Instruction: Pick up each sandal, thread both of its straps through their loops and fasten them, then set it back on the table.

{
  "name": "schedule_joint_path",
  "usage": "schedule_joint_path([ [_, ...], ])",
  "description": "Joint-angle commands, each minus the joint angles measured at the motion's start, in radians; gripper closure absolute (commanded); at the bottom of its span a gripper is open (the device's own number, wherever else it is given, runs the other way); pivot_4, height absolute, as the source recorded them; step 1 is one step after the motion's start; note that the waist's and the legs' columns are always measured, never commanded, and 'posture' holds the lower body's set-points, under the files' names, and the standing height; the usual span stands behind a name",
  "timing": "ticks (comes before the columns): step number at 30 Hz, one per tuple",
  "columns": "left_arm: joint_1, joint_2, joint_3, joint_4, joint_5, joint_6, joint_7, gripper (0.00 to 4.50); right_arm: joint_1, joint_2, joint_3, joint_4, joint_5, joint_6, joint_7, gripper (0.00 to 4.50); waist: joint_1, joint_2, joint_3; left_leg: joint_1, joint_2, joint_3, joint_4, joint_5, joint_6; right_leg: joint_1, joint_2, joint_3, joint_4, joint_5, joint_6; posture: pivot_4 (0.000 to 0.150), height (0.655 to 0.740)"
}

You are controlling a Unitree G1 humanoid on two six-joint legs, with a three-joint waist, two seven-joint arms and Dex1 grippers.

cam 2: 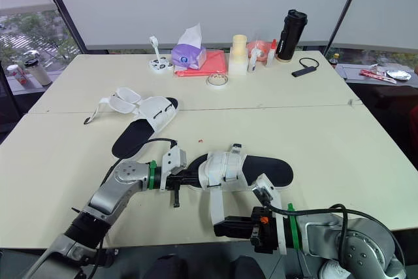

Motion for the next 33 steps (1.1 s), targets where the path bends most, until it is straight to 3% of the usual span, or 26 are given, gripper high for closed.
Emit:
schedule_joint_path([
  [1,0.03,0.008,-0.05,0.09,0.063,0.027,0.002,4.5,-0.047,0.016,-0.01,-0.059,0.167,-0.017,-0.049,4.39,-0.001,0.0,0.0,0.0,0.0,0.0,0.0,0.0,0.0,0.0,0.0,0.0,0.0,0.0,0.0,0.15,0.7394],
  [4,0.026,0.008,-0.051,0.096,0.064,0.024,0.0,4.5,-0.095,0.024,-0.018,-0.046,0.269,-0.052,-0.112,4.39,0.0,0.0,0.0,0.0,0.0,0.0,0.0,0.0,0.0,0.0,0.0,0.0,0.0,0.0,0.0,0.15,0.7394],
  [8,0.021,0.005,-0.05,0.105,0.066,0.017,0.0,4.5,-0.311,-0.009,0.003,-0.035,0.593,-0.175,-0.319,4.39,-0.001,0.002,0.003,-0.001,0.0,0.0,0.001,0.0,0.0,-0.001,0.0,0.001,0.0,0.0,0.0,0.15,0.7394],
  [12,0.018,-0.005,-0.049,0.106,0.069,0.017,0.003,4.5,-0.369,0.033,0.028,0.112,0.571,-0.184,-0.358,4.39,-0.001,0.0,0.004,-0.004,0.0,0.0,0.001,0.0,0.0,-0.003,0.0,0.0,0.0,0.0,0.0,0.15,0.7394],
  [20,0.052,0.006,-0.048,0.068,0.063,0.029,0.017,4.5,-0.295,0.145,0.062,0.266,0.451,-0.196,-0.414,4.39,-0.006,0.001,0.004,-0.001,0.002,0.0,0.001,0.0,0.001,-0.003,0.001,0.001,0.003,0.0,0.001,0.15,0.7394],
  [23,0.055,0.012,-0.048,0.062,0.061,0.033,0.018,4.5,-0.302,0.183,0.049,0.321,0.388,-0.231,-0.446,3.44,-0.009,0.001,0.003,0.0,0.002,0.0,0.001,0.0,0.001,-0.002,0.002,0.001,0.003,0.0,0.0,0.15,0.7394],
  [29,0.049,0.014,-0.048,0.064,0.06,0.035,0.018,4.5,-0.321,0.19,0.028,0.331,0.332,-0.233,-0.435,0.3,-0.009,0.001,0.003,0.0,0.002,0.0,0.0,0.0,0.001,-0.002,0.002,0.001,0.004,0.0,0.001,0.15,0.7394],
  [30,0.047,0.014,-0.048,0.066,0.06,0.035,0.017,4.5,-0.325,0.181,0.017,0.327,0.336,-0.229,-0.429,0.06,-0.009,0.002,0.003,0.0,0.002,0.0,0.0,0.0,0.001,-0.002,0.002,0.001,0.004,0.0,0.001,0.15,0.7394],
  [33,0.045,0.015,-0.049,0.068,0.06,0.033,0.017,4.5,-0.341,0.143,-0.012,0.305,0.303,-0.232,-0.386,0.06,-0.007,0.002,0.003,0.0,0.002,0.0,0.0,0.0,0.001,-0.002,0.002,0.001,0.004,0.0,0.001,0.15,0.7394],
])
